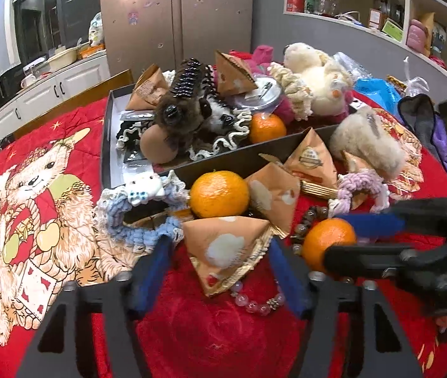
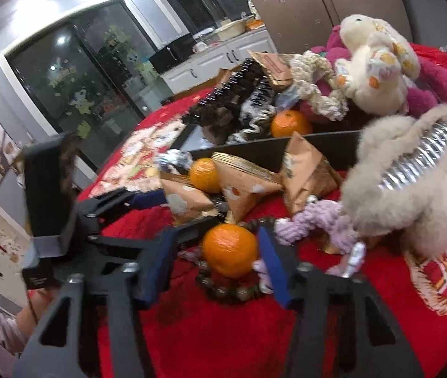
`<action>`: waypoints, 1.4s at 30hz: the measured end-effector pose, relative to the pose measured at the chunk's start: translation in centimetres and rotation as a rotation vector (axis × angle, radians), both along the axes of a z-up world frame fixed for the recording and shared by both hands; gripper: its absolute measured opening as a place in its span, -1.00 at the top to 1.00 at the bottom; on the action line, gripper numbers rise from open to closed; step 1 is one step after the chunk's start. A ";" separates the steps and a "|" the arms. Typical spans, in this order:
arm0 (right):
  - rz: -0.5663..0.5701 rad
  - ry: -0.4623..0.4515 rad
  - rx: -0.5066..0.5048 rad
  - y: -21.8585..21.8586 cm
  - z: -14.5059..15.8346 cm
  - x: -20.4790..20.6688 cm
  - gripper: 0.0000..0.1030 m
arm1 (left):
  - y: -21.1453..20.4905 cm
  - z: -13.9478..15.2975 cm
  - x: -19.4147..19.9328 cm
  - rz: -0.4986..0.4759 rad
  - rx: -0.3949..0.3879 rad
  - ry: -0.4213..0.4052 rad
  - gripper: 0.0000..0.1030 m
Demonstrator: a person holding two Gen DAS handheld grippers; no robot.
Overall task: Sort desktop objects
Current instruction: 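Close the right gripper on an orange while the left gripper grasps a brown triangular snack packet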
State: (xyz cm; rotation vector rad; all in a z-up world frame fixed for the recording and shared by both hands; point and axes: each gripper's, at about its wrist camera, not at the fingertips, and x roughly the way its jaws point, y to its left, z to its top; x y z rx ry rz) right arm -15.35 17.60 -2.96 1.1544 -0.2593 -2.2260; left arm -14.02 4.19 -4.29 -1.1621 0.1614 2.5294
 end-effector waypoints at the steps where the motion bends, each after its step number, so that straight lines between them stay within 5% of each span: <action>1: 0.010 -0.010 -0.021 0.0 -0.1 0.0 0.27 | -0.1 0.0 -0.1 -0.005 0.015 -0.008 0.07; 6: 0.008 0.023 0.026 -0.9 0.3 0.4 0.29 | -0.9 -0.2 -0.6 0.025 0.042 -0.032 0.23; 10: 0.004 0.017 -0.031 -0.4 0.3 0.7 0.30 | -1.0 0.0 -0.2 0.032 0.051 -0.019 0.28; 20: -0.017 0.087 -0.089 1.8 2.7 1.8 0.30 | -2.1 1.5 1.7 0.054 0.090 0.070 0.28; 34: -0.027 0.091 -0.067 2.4 2.5 2.1 0.29 | -4.2 2.2 3.1 0.050 0.209 0.069 0.28; 42: -0.054 0.161 -0.119 4.1 5.5 3.4 0.29 | -4.8 5.5 4.6 0.036 0.242 0.148 0.28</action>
